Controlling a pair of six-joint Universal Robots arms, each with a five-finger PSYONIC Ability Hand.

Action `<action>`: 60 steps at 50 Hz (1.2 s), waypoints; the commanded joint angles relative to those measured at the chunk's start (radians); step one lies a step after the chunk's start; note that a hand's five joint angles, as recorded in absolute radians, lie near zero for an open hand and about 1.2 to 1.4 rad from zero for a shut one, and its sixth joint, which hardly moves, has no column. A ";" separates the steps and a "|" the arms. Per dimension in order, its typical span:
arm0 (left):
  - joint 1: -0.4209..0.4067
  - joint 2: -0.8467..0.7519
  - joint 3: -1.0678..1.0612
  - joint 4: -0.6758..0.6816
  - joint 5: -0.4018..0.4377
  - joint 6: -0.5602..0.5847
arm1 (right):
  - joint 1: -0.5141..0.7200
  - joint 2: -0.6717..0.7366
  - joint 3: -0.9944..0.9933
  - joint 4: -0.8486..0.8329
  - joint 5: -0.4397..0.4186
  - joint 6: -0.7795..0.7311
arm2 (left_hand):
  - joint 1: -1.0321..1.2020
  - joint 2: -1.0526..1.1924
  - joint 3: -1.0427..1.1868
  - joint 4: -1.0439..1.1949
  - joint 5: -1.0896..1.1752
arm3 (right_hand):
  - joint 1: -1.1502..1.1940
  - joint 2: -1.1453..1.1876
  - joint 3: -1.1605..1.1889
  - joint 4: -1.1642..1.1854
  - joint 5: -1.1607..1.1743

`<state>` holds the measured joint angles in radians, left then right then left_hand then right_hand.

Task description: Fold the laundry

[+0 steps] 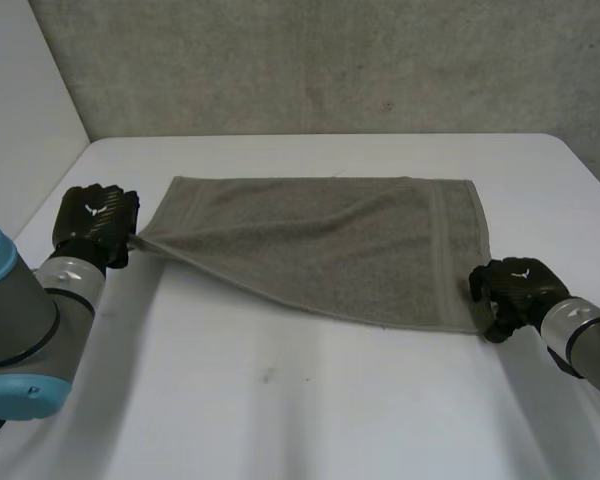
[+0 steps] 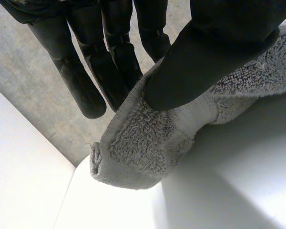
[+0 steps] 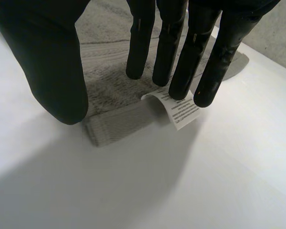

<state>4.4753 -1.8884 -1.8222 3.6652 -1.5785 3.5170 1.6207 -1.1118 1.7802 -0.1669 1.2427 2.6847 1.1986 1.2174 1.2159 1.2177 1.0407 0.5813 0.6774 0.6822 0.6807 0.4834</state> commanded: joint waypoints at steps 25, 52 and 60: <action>-0.001 0.000 0.000 0.000 0.000 0.000 | 0.007 0.089 -0.099 -0.062 0.020 -0.040 | 0.198 0.179 0.180 0.179 0.181 | 0.797 0.701 0.696 0.698 0.721; -0.001 0.402 -0.207 -0.755 0.055 0.286 | -0.169 -0.314 0.040 0.726 0.054 -0.701 | 0.198 0.179 0.180 0.179 0.181 | 0.815 0.719 0.714 0.716 0.738; 0.025 0.447 -0.197 -0.703 0.166 0.306 | -0.197 -0.349 0.029 0.664 0.029 -0.706 | 0.198 0.179 0.180 0.179 0.181 | 0.815 0.719 0.714 0.716 0.738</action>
<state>4.4819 -1.4586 -2.0404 2.9002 -1.4865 3.8188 1.4351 -1.4459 1.8246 0.5636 1.2876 1.9596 1.1986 1.2174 1.2159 1.2177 1.0408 0.9510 1.1525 1.1835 1.1921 0.9799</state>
